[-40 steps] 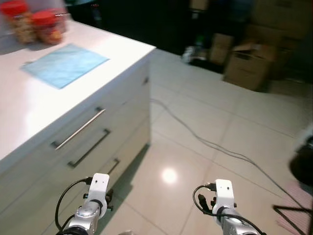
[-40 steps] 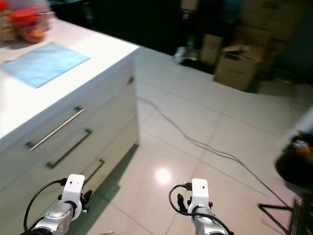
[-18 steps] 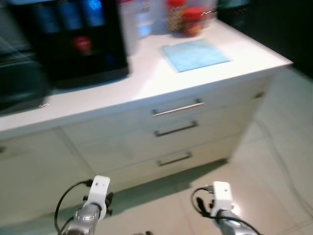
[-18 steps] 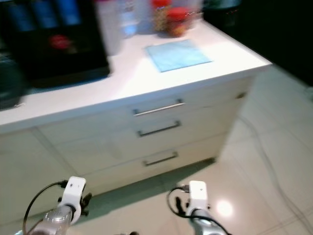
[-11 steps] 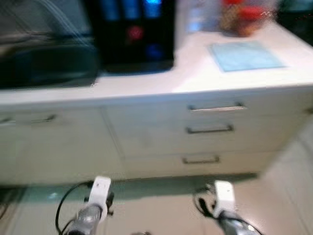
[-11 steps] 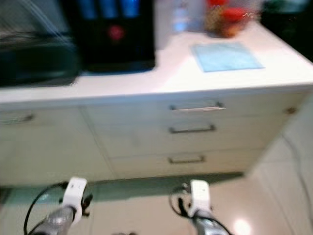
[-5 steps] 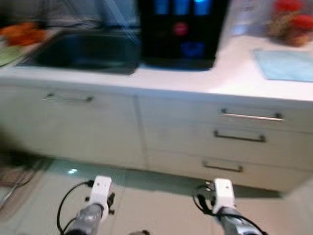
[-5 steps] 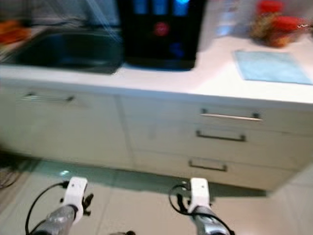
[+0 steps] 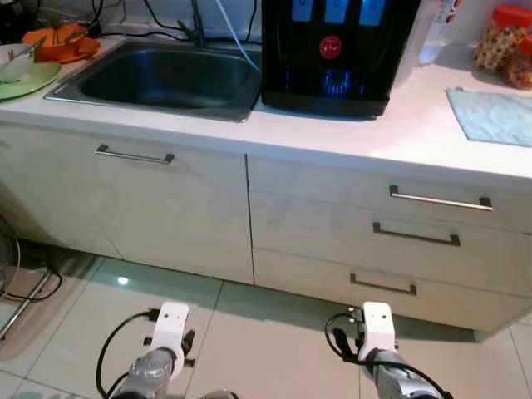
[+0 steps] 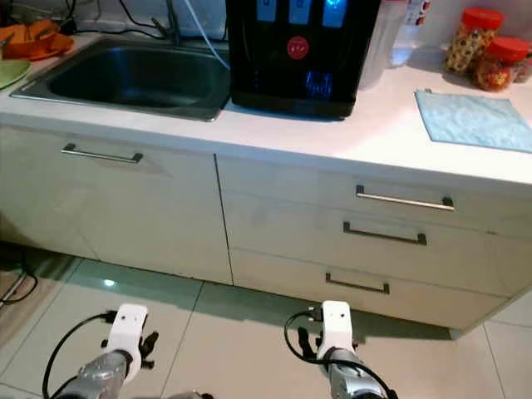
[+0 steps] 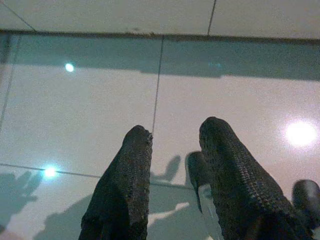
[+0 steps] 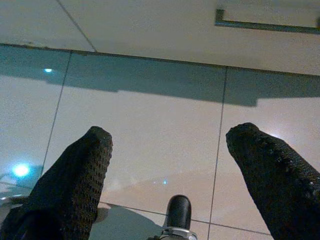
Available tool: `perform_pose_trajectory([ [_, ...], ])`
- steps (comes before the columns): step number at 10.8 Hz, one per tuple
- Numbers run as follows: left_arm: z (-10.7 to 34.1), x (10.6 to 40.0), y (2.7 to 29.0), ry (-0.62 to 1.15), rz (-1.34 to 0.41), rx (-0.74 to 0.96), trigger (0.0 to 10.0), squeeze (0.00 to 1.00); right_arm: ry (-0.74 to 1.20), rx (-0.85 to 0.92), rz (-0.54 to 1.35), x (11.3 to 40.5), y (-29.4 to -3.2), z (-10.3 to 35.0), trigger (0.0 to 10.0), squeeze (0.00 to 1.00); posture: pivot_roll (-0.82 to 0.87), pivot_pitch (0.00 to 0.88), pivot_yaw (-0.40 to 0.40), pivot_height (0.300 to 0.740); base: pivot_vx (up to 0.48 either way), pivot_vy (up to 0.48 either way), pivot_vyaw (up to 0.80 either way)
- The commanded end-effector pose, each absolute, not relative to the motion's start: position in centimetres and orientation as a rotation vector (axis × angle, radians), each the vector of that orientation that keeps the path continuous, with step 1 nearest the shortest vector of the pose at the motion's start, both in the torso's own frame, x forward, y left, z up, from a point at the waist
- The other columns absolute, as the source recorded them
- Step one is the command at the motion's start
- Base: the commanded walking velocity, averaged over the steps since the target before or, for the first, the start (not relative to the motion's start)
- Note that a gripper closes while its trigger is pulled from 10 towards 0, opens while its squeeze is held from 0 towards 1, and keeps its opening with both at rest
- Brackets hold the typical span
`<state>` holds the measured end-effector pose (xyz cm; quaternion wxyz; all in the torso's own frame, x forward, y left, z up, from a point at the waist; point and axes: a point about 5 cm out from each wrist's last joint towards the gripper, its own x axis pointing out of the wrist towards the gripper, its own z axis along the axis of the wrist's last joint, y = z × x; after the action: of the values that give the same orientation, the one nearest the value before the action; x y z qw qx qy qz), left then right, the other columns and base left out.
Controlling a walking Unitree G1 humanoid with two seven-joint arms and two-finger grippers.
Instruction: Kitchen organization
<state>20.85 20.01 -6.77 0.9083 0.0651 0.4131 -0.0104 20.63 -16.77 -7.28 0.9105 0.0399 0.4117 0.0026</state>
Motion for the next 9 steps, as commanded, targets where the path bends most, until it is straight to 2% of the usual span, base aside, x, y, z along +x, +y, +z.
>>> perform_pose_trajectory([
  [1, -6.1, 21.8, 20.4, 0.805, 0.003, 0.146, 10.0, 0.0, 0.834, 0.087, -0.017, 20.8, -17.0, -7.2, 10.0, 0.0, 0.02, 0.001, 0.03, 0.74, 0.0, 0.0, 0.0],
  [5, -5.4, 22.7, 20.7, 0.749, 0.036, 0.165, 10.0, 0.0, 0.791, 0.056, -0.04, 21.1, -17.3, -6.9, 10.0, 0.0, 0.01, 0.0, 0.034, 0.74, 0.0, 0.0, 0.0],
  [7, -4.3, 23.8, 20.8, 0.634, 0.063, 0.229, 10.0, 0.0, 0.738, -0.004, -0.047, 21.3, -17.5, -6.5, 10.0, 0.0, 0.01, 0.0, 0.039, 0.74, 0.0, 0.0, 0.0],
  [9, -1.9, 26.1, 21.2, 0.464, 0.125, 0.175, 10.0, 0.0, 0.647, 0.012, -0.083, 21.5, -17.6, -6.0, 10.0, 0.0, 0.0, 0.0, 0.04, 0.74, 0.0, 0.0, 0.0],
])
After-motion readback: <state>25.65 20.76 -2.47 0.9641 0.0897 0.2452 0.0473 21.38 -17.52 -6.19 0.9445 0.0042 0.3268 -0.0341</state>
